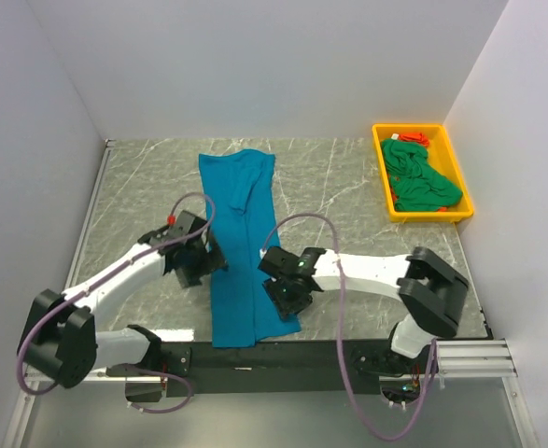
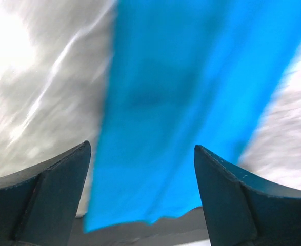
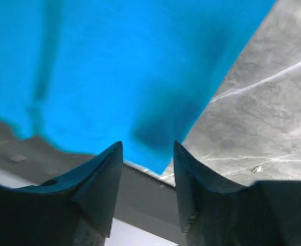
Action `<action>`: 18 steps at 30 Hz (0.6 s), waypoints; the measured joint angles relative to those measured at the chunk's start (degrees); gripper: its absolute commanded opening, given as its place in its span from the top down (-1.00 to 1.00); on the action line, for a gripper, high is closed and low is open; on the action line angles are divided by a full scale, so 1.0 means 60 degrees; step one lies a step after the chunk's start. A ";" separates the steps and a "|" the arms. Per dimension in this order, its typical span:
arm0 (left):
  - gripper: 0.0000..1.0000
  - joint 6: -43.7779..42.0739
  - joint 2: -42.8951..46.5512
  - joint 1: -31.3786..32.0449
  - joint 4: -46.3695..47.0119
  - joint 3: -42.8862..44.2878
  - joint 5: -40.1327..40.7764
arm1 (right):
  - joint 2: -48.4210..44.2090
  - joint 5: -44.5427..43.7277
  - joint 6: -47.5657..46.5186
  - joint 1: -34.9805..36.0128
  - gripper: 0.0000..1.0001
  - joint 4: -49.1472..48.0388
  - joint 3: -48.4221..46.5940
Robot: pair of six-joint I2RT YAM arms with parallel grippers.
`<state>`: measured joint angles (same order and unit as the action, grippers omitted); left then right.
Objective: Fold and stack the t-shirts
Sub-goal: Fold the tshirt
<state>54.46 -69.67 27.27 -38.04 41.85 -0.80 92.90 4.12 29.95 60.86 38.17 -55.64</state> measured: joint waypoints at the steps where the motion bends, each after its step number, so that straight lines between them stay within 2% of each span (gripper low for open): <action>1: -0.78 -0.0087 -0.0237 -0.0004 0.0069 0.0339 -0.0004 | -0.0237 0.0069 0.0007 -0.0062 -0.11 -0.0084 0.0015; 6: -0.99 -0.0809 -0.2102 -0.0317 0.0958 0.3042 -0.0004 | -0.1996 0.0324 0.0233 -0.1009 -0.32 -0.1009 0.0240; 12: -0.99 -0.1698 -0.4994 -0.1253 0.2058 0.6051 -0.0117 | -0.3217 0.0484 0.0412 -0.2473 -0.46 -0.1840 0.1198; 18: -0.92 -0.2335 -0.7949 -0.1643 0.2080 0.9027 -0.0208 | -0.3264 0.0510 0.0423 -0.2896 -0.46 -0.1974 0.1552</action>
<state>40.45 -117.36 17.41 -25.56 96.01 -2.04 73.32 7.18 32.49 43.48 26.33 -46.33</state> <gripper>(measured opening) 0.979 0.729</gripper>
